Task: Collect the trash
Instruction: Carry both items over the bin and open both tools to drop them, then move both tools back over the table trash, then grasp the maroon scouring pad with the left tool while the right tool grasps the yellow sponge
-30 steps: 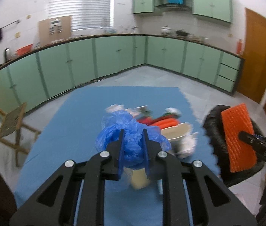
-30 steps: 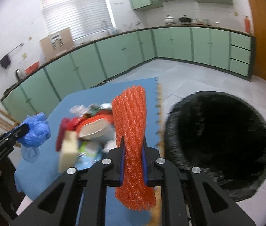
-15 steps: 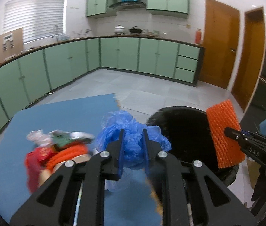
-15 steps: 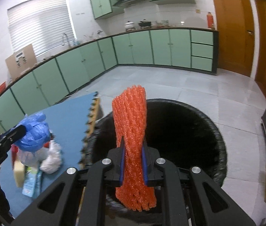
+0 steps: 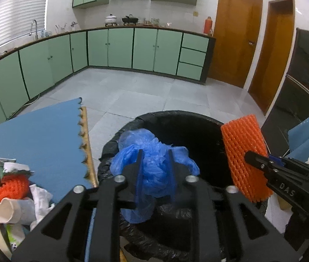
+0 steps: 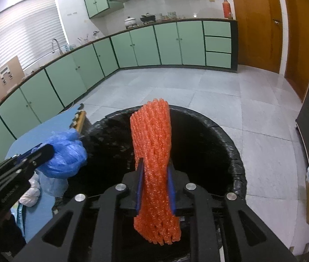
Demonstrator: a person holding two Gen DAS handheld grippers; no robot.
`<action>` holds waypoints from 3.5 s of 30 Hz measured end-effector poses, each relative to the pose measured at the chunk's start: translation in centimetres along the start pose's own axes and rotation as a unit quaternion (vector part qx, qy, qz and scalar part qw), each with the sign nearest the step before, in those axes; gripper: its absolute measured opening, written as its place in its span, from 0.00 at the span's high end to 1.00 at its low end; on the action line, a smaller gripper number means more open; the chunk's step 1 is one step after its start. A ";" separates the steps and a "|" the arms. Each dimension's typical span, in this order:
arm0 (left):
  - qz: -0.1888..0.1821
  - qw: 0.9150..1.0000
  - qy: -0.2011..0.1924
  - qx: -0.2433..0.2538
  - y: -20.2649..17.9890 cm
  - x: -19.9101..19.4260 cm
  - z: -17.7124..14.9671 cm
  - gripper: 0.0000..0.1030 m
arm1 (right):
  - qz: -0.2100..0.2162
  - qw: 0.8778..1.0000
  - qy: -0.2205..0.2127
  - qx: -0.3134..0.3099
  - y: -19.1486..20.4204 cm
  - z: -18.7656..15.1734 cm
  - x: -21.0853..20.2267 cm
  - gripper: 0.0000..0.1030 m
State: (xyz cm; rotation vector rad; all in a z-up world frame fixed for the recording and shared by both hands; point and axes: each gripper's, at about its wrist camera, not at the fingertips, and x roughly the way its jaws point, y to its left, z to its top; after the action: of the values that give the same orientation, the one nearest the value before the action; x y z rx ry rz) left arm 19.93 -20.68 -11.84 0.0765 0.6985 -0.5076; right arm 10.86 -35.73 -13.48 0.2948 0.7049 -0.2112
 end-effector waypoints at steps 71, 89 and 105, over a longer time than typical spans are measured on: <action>0.194 0.975 -0.034 -0.100 23.2 -14.6 -9.6 0.61 | 0.117 0.982 -0.033 -0.147 24.7 -6.2 -1.1 0.07; 0.235 0.962 -0.038 -0.134 27.6 -21.0 -11.2 0.62 | 0.179 0.968 -0.026 -0.176 30.8 -8.9 -2.6 0.16; 0.231 0.961 -0.004 -0.149 29.7 -21.7 -15.4 0.62 | 0.195 0.957 0.032 -0.214 34.6 -12.8 -0.3 0.33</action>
State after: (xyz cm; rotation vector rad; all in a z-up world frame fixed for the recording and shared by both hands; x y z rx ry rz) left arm 10.72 18.08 -12.90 -0.0465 0.7158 0.0484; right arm 12.89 1.02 -15.80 0.0207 0.7235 0.3277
